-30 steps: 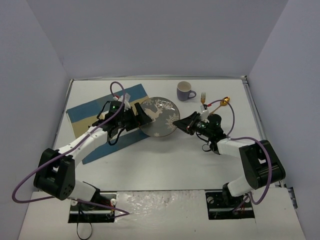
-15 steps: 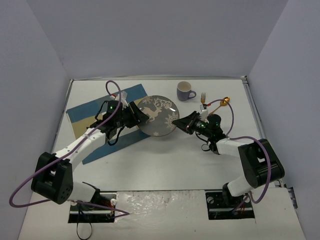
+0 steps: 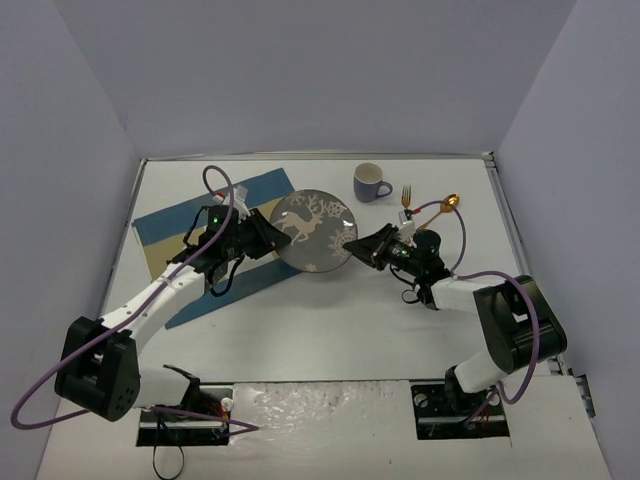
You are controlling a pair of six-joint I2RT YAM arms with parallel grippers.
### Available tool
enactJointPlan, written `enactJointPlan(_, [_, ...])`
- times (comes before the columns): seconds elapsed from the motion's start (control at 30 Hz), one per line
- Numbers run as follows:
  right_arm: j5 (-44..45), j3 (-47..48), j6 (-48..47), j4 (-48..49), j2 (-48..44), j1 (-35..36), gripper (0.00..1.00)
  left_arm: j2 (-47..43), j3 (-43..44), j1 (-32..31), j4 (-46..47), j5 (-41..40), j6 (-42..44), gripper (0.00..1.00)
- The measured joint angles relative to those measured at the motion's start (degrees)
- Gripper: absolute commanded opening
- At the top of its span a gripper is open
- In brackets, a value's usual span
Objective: Set the dinner table for one person
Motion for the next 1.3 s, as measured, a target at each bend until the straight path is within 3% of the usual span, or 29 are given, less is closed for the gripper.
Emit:
enactJointPlan(0.03, [0.01,0.0,-0.05,-0.08,0.0,0.08,0.08,-0.1,-0.18,0.2,-0.01,0.29,-0.06,0.0])
enactJointPlan(0.07, [0.03,0.0,-0.14,-0.15,0.0,0.13,0.21,-0.19,-0.35,0.36,0.02,0.51,-0.13,0.0])
enactJointPlan(0.1, [0.03,0.0,-0.3,-0.22,0.0,0.16,0.42,-0.28,-0.54,0.48,0.1,0.66,-0.22,0.0])
enactJointPlan(0.2, [-0.19,0.36,-1.8,-1.01,0.0,0.53,0.68,-0.63,-1.16,0.71,-0.08,0.87,-0.28,0.0])
enactJointPlan(0.37, [-0.44,2.82,-7.15,-7.57,-1.13,0.88,0.84,-0.92,-3.03,2.6,-0.37,1.13,-0.48,0.0])
enactJointPlan(0.6, [0.9,7.42,-16.24,-17.57,-6.76,0.44,0.89,-3.07,-7.57,10.03,-1.97,1.37,1.16,0.0])
enactJointPlan(0.83, [1.18,7.76,-23.34,-25.44,-14.32,-0.63,0.89,-8.28,-10.81,24.18,-1.68,5.05,1.46,0.0])
enactJointPlan(1.03, [0.73,7.72,-27.72,-30.28,-19.01,-1.63,0.89,-7.72,-13.58,35.13,7.79,9.45,-0.9,0.0])
enactJointPlan(1.3, [-1.21,6.5,-29.96,-32.26,-22.16,-3.54,0.89,1.99,-14.22,38.74,19.06,12.95,-2.84,0.0])
